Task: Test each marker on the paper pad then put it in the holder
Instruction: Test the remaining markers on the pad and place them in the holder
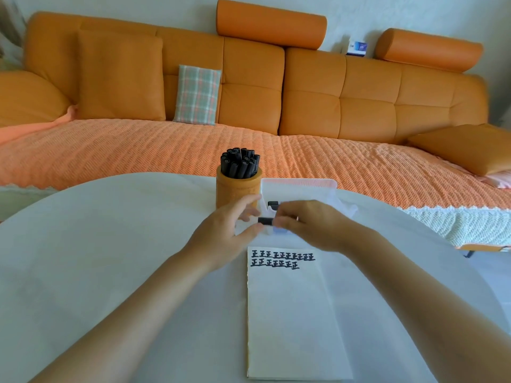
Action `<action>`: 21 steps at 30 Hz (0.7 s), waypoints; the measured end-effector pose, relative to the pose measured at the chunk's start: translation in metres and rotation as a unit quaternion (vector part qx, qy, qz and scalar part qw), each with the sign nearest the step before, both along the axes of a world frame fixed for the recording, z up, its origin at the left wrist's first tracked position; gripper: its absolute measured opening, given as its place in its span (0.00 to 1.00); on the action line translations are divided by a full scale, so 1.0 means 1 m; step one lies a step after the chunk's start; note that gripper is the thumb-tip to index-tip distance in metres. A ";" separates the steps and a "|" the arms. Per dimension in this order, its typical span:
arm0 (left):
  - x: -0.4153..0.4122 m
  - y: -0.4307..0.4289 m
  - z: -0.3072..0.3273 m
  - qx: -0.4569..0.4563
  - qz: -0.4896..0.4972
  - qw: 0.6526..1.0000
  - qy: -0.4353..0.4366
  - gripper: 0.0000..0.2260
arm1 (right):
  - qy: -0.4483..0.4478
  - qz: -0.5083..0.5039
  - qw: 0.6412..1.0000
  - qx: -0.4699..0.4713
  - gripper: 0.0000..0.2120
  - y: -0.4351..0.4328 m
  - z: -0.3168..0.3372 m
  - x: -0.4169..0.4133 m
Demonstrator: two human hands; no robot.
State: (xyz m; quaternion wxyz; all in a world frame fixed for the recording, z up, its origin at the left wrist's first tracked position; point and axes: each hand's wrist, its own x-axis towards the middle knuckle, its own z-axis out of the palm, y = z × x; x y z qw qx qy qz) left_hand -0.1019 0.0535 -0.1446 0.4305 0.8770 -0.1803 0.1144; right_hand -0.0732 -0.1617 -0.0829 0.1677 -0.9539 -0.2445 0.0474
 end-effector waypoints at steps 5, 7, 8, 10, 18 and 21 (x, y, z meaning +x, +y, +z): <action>-0.006 -0.007 -0.001 0.161 -0.009 0.984 -0.080 0.08 | -0.027 0.025 0.999 -0.016 0.12 -0.001 -0.031 -0.028; -0.008 -0.010 -0.003 0.157 -0.023 0.984 -0.085 0.05 | -0.022 0.026 0.999 -0.006 0.11 -0.004 -0.041 -0.033; -0.009 -0.012 -0.003 0.152 -0.027 0.984 -0.089 0.04 | -0.021 0.026 0.999 -0.003 0.11 -0.004 -0.045 -0.034; -0.010 -0.016 -0.005 0.137 -0.025 0.986 -0.096 0.04 | -0.038 0.028 0.999 0.016 0.10 -0.004 -0.050 -0.035; -0.011 -0.022 -0.011 0.059 -0.018 0.996 -0.059 0.03 | -0.158 0.033 0.987 -0.001 0.11 -0.009 -0.056 -0.037; -0.012 -0.022 -0.014 0.050 -0.010 0.997 -0.053 0.04 | -0.162 0.027 0.986 -0.015 0.12 -0.010 -0.059 -0.037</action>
